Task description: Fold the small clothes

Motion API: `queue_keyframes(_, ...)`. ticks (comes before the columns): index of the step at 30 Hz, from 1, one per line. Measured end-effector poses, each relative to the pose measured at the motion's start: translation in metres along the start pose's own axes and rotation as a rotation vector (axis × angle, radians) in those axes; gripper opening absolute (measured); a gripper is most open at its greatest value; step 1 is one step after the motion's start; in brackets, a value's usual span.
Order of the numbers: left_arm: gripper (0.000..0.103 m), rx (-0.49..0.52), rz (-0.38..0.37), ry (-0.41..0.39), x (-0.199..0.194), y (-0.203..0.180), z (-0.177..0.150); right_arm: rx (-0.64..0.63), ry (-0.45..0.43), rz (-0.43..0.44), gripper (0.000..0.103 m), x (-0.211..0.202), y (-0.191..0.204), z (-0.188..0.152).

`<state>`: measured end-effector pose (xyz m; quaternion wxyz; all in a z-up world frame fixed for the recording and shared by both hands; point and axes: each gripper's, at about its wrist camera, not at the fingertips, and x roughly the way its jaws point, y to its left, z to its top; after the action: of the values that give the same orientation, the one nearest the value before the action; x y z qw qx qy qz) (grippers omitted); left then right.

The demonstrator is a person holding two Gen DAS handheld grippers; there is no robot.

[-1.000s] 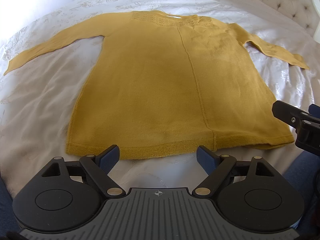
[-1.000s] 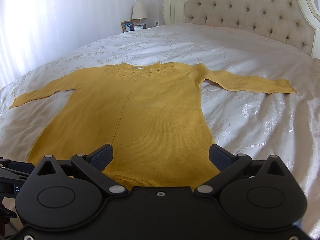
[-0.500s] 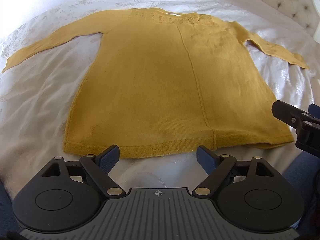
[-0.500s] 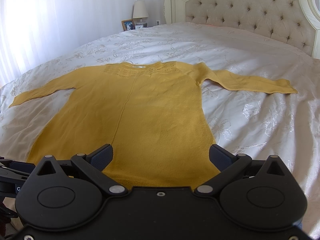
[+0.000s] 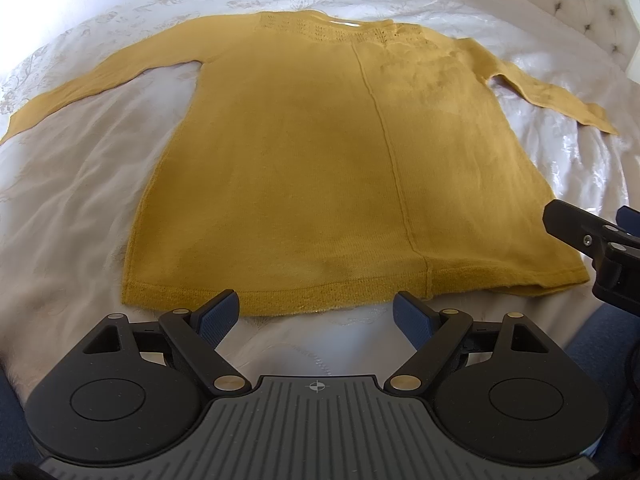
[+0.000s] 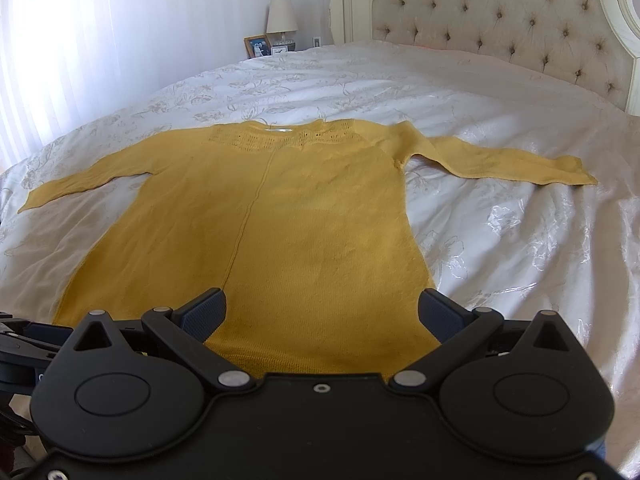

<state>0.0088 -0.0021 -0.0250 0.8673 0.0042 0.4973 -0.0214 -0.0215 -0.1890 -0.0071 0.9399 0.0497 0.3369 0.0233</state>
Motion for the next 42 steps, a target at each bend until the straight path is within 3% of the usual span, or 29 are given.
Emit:
queue_keyframes(7,0.084,0.009,0.005,0.031,0.006,-0.002,0.002,0.001,0.01,0.005,0.102,0.0,-0.003,0.001)
queue_keyframes(14,0.084,0.064,0.031,-0.03,0.01,0.0,0.014,0.005,0.009,0.004,0.102,0.0,-0.005,0.008)
queue_keyframes(18,0.084,0.075,0.002,-0.064,0.013,0.007,0.03,-0.005,-0.029,0.021,0.102,-0.004,-0.007,0.015)
queue_keyframes(24,0.084,-0.007,-0.093,-0.124,0.022,0.022,0.069,-0.027,-0.034,0.029,0.101,0.007,-0.023,0.043)
queue_keyframes(27,0.084,-0.031,-0.11,-0.161,0.028,0.023,0.091,0.027,-0.017,0.044,0.099,0.021,-0.045,0.062)
queue_keyframes(30,0.084,-0.046,-0.09,-0.188,0.037,0.02,0.114,0.075,-0.001,0.046,0.089,0.036,-0.072,0.082)
queue_keyframes(36,0.084,-0.017,-0.046,-0.216,0.068,0.005,0.147,0.16,0.007,-0.055,0.085,0.072,-0.141,0.111)
queue_keyframes(42,0.084,0.023,-0.016,-0.212,0.106,-0.009,0.158,0.298,0.035,-0.184,0.065,0.118,-0.233,0.119)
